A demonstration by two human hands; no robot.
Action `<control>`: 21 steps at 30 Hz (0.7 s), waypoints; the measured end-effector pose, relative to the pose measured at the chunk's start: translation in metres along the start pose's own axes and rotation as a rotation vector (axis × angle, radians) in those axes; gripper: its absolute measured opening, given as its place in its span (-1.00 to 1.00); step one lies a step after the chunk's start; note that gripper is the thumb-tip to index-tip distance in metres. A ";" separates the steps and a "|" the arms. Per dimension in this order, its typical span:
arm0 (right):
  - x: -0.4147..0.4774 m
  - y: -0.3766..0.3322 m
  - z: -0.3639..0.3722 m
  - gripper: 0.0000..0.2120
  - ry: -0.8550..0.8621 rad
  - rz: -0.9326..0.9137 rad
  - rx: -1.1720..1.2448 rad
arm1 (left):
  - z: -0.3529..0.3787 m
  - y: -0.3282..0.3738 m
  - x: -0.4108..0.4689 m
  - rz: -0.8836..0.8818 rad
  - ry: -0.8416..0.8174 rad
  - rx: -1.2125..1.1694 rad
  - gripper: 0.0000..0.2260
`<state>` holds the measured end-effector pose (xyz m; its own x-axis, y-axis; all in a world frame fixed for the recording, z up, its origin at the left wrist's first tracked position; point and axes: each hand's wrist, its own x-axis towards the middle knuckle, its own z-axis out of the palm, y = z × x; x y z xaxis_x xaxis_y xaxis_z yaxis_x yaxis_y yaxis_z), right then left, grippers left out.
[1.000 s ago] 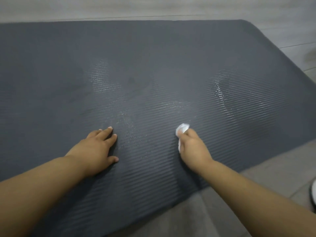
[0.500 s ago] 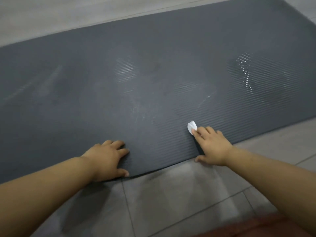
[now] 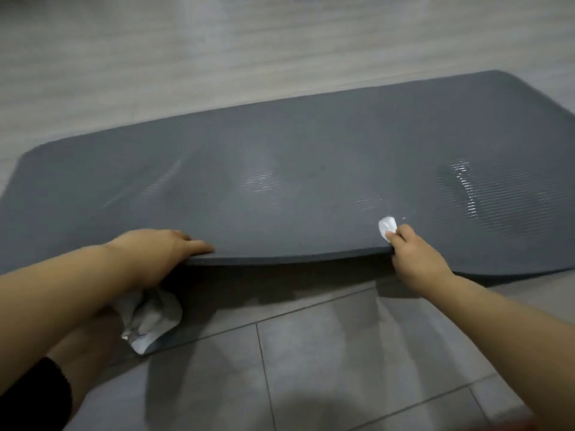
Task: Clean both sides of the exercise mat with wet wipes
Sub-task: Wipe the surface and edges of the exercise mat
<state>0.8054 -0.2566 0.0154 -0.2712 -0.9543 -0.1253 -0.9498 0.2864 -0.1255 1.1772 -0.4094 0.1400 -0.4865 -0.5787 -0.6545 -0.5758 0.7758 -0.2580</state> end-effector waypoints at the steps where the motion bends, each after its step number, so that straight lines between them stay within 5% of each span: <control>1: 0.003 -0.002 -0.010 -0.56 0.051 0.005 0.034 | -0.006 -0.008 -0.009 -0.017 0.008 0.002 -0.31; 11: -0.006 -0.039 -0.078 -0.54 0.228 -0.094 0.040 | -0.074 -0.066 -0.087 -0.090 0.163 0.140 -0.31; 17: -0.002 -0.102 -0.088 -0.52 0.235 -0.174 0.015 | -0.057 -0.093 -0.152 -0.193 0.122 0.210 -0.34; 21: -0.005 -0.137 -0.072 -0.79 0.185 -0.203 0.028 | -0.020 -0.100 -0.177 -0.212 0.173 0.187 -0.38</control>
<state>0.9263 -0.2969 0.1040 -0.1017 -0.9910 0.0867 -0.9837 0.0873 -0.1569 1.3077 -0.3894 0.2962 -0.4825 -0.7540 -0.4457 -0.5531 0.6569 -0.5125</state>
